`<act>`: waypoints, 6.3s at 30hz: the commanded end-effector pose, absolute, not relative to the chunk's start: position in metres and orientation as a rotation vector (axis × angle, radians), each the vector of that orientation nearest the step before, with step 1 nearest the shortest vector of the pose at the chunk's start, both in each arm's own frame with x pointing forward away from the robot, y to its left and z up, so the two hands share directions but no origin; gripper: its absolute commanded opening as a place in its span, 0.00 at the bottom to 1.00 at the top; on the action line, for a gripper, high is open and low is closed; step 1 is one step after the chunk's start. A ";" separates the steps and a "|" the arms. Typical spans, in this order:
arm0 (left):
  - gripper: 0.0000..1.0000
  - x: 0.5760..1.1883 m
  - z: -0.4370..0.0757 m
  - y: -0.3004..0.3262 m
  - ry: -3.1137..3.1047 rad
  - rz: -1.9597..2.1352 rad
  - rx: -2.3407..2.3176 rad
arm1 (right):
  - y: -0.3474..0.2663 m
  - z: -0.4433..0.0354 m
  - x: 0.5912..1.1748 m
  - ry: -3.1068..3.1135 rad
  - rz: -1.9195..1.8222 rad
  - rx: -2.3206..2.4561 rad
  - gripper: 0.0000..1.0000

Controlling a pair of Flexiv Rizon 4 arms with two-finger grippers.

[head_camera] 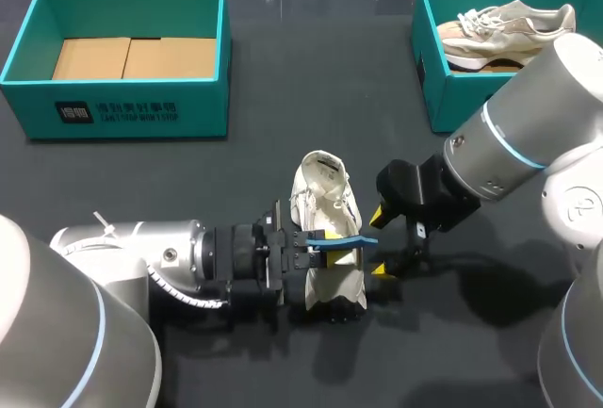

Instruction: Take the shoe out of the shoebox, open the shoe tongue, remove and reinsert the insole, then place the shoe into the shoebox

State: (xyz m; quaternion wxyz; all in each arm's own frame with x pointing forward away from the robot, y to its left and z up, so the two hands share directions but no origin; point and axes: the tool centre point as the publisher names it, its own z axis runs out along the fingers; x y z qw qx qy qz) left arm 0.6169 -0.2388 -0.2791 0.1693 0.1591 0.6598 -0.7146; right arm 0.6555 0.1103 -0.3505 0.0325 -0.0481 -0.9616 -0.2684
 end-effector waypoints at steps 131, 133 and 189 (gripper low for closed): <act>0.21 0.649 -0.320 -0.226 2.041 -1.761 0.351 | 0.111 -0.352 0.654 -2.963 -0.825 -0.151 1.00; 0.20 0.648 -0.318 -0.228 2.052 -1.744 0.358 | 0.111 -0.352 0.654 -2.963 -0.825 -0.151 1.00; 0.00 0.674 -0.354 -0.230 2.052 -1.623 0.529 | 0.111 -0.352 0.654 -2.963 -0.825 -0.151 1.00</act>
